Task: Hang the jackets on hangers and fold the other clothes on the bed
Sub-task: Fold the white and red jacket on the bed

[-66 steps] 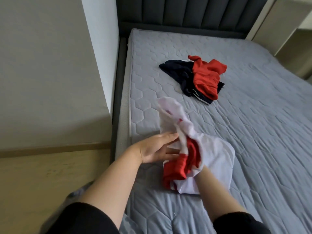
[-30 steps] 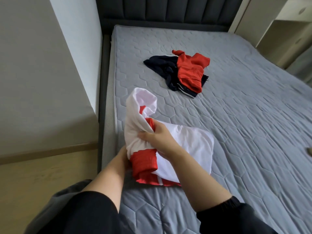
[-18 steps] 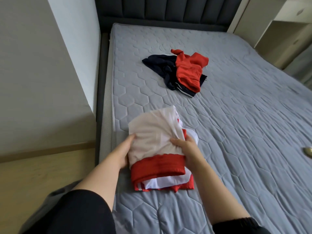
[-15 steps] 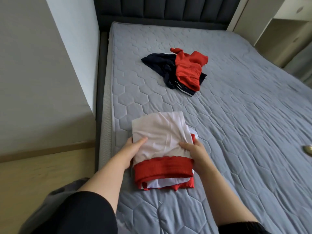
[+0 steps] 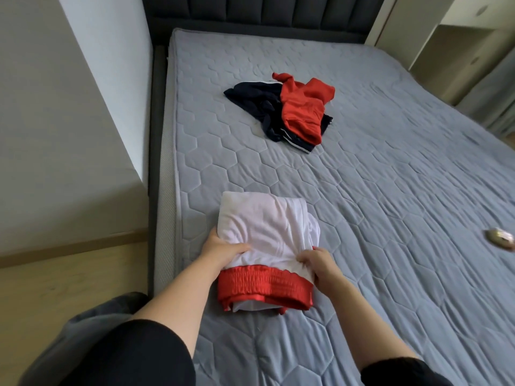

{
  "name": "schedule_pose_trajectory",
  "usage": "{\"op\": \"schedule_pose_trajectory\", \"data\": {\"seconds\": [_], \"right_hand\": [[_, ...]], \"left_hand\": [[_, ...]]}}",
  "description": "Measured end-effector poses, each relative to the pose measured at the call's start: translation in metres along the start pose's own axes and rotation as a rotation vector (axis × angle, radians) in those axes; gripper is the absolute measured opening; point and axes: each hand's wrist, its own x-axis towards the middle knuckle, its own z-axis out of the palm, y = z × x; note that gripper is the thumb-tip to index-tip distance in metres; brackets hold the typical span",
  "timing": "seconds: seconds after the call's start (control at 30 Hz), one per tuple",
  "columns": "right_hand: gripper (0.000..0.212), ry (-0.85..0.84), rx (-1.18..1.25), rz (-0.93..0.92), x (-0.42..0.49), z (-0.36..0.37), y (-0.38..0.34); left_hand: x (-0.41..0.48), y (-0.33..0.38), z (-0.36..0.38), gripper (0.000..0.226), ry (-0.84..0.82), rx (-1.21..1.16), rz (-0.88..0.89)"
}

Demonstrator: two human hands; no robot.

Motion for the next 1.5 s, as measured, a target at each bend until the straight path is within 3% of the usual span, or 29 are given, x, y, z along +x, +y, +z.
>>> {"op": "schedule_pose_trajectory", "data": {"seconds": [0.1, 0.2, 0.37, 0.53, 0.67, 0.8, 0.9, 1.07, 1.27, 1.4, 1.5], "right_hand": [[0.020, 0.009, -0.064, 0.046, 0.008, -0.007, -0.007], [0.037, 0.002, 0.118, 0.004, 0.015, -0.008, -0.020], [0.050, 0.107, -0.364, -0.158, 0.015, 0.007, -0.034], [0.053, 0.153, -0.523, -0.170, 0.021, -0.002, -0.025], [0.038, 0.152, -0.704, -0.133, 0.023, -0.005, -0.026], [0.036, 0.316, -0.529, -0.274, 0.038, -0.005, -0.044], [0.043, 0.367, -0.402, -0.335, 0.051, -0.002, -0.058], [0.035, 0.240, -0.287, -0.316, 0.070, 0.006, -0.079], [0.041, 0.409, -0.477, -0.324, 0.084, -0.009, -0.072], [0.039, 0.443, -0.514, -0.333, 0.078, -0.008, -0.059], [0.048, 0.444, -0.471, -0.316, 0.059, -0.008, -0.060]], "left_hand": [[0.002, -0.002, 0.003, 0.087, 0.015, 0.067, 0.022], [-0.001, -0.001, 0.007, 0.092, 0.042, 0.152, 0.038], [-0.009, 0.002, 0.014, 0.114, 0.049, 0.241, 0.008], [-0.006, 0.010, 0.014, 0.084, 0.076, 0.077, -0.028], [-0.002, 0.006, 0.014, 0.076, 0.082, -0.014, 0.005], [0.001, 0.007, 0.010, 0.067, 0.071, -0.115, -0.043], [0.002, 0.004, 0.008, 0.061, 0.086, -0.029, -0.021], [0.005, 0.001, 0.006, 0.059, 0.042, 0.043, 0.027], [0.010, -0.004, 0.002, 0.062, -0.094, -0.020, 0.030], [0.013, -0.007, 0.002, 0.059, -0.079, 0.010, 0.029], [0.012, -0.005, 0.004, 0.061, -0.024, -0.010, 0.016]]}}
